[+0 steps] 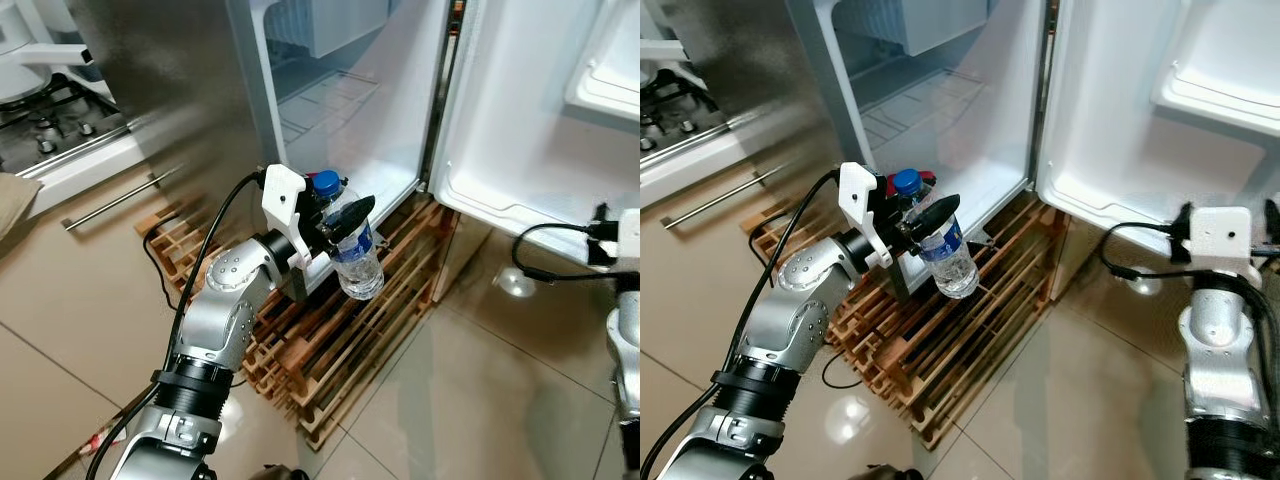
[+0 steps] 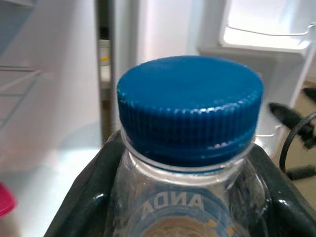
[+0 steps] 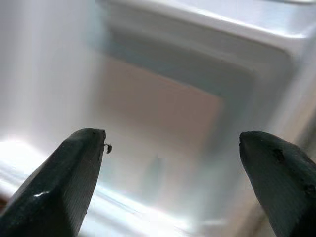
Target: Restocking fridge
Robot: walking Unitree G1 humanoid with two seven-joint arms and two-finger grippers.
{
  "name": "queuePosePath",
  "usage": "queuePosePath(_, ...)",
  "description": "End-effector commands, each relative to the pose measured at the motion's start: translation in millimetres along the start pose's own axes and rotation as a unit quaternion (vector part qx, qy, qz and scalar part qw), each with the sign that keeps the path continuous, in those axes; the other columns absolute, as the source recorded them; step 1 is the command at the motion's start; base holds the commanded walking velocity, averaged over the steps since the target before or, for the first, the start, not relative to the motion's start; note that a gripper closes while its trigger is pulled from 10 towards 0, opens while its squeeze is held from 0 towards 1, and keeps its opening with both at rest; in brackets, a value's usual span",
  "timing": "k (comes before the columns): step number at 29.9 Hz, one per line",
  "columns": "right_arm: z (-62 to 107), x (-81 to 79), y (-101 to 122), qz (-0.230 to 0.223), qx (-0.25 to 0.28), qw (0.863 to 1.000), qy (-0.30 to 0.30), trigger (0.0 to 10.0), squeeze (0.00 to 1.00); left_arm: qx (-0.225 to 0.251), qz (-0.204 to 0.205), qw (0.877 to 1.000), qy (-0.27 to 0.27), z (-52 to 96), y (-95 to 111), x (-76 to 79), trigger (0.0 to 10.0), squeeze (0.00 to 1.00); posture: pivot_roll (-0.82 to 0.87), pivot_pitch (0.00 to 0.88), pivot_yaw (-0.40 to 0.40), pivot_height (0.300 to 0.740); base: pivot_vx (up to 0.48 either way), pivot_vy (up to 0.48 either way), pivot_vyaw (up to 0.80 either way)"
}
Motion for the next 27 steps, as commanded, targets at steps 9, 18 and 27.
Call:
queuePosePath(9, 20.3, -47.3, 32.4, -0.096, 0.028, 0.993, 0.064, 10.0, 0.00, 0.011, -0.013, 1.000, -0.001, -2.9, 8.4, 1.9, 10.0, 0.00, -0.16, 0.000, 0.107, 0.740, 0.000, 0.000, -0.51)
queuePosePath(18, 27.7, -13.3, 29.3, -0.056, 0.004, 0.998, -0.029, 10.0, 0.00, 0.014, -0.013, 1.000, -0.001, -3.4, 9.3, 2.5, 10.0, 0.00, -0.15, 0.000, 0.087, 0.740, 0.000, 0.000, 0.00)
queuePosePath(27, 45.6, 12.7, -6.5, -0.061, -0.068, 0.992, -0.089, 10.0, 0.00, 0.040, -0.014, 0.998, 0.042, -2.8, 17.1, -9.7, 10.0, 0.00, -0.16, 0.000, 0.091, 0.740, 0.000, 0.000, 0.00)
Point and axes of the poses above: a point about 5 cm out from each wrist's last joint towards the gripper, its own z axis pointing back from the gripper into the wrist, its own y axis along the axis of the wrist's last joint, x = y × z, the point moved 5 cm from there along -z, pointing out of the wrist towards the gripper, and after that the axes turned 5 degrees about z, right-handed, at the moved point
